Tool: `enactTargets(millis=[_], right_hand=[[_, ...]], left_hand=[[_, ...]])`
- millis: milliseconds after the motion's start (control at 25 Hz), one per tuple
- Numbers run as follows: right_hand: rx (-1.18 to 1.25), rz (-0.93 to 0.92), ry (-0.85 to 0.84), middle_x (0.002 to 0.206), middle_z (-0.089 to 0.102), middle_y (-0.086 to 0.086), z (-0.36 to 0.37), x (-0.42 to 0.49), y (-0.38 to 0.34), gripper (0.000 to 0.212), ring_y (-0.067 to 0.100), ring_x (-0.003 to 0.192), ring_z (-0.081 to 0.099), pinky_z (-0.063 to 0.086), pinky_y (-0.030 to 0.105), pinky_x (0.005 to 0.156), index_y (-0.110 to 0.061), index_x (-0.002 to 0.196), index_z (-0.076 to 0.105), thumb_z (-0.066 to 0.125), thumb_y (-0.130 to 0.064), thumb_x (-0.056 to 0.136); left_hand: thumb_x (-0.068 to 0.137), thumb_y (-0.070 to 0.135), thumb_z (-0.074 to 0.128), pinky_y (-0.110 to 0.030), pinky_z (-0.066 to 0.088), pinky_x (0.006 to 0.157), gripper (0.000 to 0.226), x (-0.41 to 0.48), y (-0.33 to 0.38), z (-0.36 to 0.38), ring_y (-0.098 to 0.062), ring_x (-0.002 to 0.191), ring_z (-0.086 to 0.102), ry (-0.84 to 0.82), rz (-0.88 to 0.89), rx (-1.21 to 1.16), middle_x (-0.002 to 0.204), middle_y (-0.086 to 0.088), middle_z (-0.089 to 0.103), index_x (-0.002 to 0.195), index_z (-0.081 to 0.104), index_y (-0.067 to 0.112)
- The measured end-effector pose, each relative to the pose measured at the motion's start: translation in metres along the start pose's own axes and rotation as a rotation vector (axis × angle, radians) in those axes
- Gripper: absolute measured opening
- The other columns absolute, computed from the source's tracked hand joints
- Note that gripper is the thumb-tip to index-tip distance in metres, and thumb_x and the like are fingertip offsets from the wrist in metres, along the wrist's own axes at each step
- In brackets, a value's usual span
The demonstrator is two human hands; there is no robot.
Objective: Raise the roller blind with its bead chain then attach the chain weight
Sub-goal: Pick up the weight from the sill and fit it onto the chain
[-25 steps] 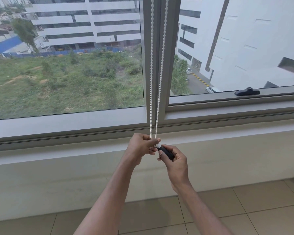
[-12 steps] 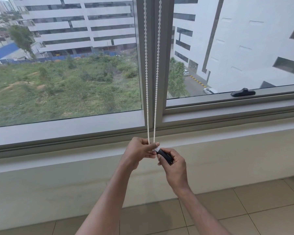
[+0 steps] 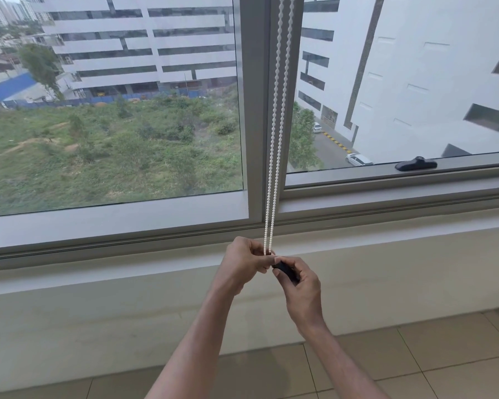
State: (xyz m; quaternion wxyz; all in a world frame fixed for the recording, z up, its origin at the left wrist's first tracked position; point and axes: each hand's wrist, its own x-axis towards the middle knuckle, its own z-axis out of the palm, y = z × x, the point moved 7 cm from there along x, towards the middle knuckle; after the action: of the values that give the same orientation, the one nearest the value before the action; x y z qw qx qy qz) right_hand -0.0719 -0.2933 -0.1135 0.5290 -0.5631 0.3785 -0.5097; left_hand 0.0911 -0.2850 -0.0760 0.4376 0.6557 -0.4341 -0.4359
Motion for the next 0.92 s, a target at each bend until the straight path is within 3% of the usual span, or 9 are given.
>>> enactTargets(millis=[160,360,600,680,840,920], right_hand=[[-0.039,-0.023,-0.013,0.102,0.082,-0.004,-0.004,0.003,-0.003,0.029,0.012,0.1,0.077,0.058,0.018,0.089,-0.027,0.102,0.077,0.071,0.001,0.095],[-0.096,0.014,-0.086,0.094,0.079,0.002,0.002,-0.001,0.003,0.027,0.012,0.076,0.065,0.057,0.024,0.074,-0.028,0.105,0.073,0.067,-0.003,0.099],[-0.113,0.048,-0.073,0.097,0.08,0.0,0.003,0.001,0.005,0.021,0.018,0.086,0.073,0.06,0.026,0.084,-0.025,0.106,0.071,0.07,-0.006,0.098],[-0.112,0.055,-0.057,0.098,0.079,-0.003,0.005,-0.003,0.006,0.019,0.017,0.088,0.073,0.061,0.028,0.084,-0.026,0.107,0.071,0.069,-0.009,0.1],[-0.164,0.041,-0.017,0.086,0.074,-0.003,0.005,-0.005,0.006,0.018,0.025,0.07,0.062,0.06,0.034,0.065,-0.028,0.104,0.072,0.065,-0.011,0.102],[-0.186,0.059,-0.006,0.077,0.071,-0.002,0.007,-0.007,0.008,0.018,0.019,0.062,0.058,0.057,0.033,0.061,-0.025,0.101,0.073,0.063,-0.01,0.103]], left_hand=[[0.083,0.015,0.091,-0.029,0.056,0.07,0.012,-0.001,-0.001,0.003,-0.017,0.065,0.063,0.007,0.009,0.01,0.073,-0.008,0.075,0.087,0.083,0.006],[0.083,0.014,0.09,-0.025,0.052,0.067,0.009,-0.002,0.001,0.003,-0.014,0.065,0.06,-0.079,0.064,0.073,0.069,-0.003,0.072,0.084,0.082,0.011],[0.089,0.021,0.085,-0.031,0.051,0.073,0.006,-0.002,0.002,0.002,-0.014,0.07,0.063,-0.117,0.095,0.139,0.074,-0.004,0.074,0.09,0.082,0.016],[0.09,0.025,0.084,-0.029,0.049,0.068,0.008,0.002,0.005,0.0,-0.011,0.067,0.062,-0.112,0.1,0.183,0.07,-0.001,0.072,0.089,0.082,0.018],[0.091,0.026,0.082,-0.024,0.048,0.061,0.015,0.005,0.01,0.003,-0.008,0.059,0.058,-0.07,0.165,0.258,0.06,0.007,0.067,0.081,0.083,0.016],[0.091,0.026,0.082,-0.026,0.047,0.062,0.014,0.005,0.009,0.005,-0.009,0.059,0.057,-0.068,0.171,0.275,0.062,0.004,0.067,0.081,0.082,0.017]])
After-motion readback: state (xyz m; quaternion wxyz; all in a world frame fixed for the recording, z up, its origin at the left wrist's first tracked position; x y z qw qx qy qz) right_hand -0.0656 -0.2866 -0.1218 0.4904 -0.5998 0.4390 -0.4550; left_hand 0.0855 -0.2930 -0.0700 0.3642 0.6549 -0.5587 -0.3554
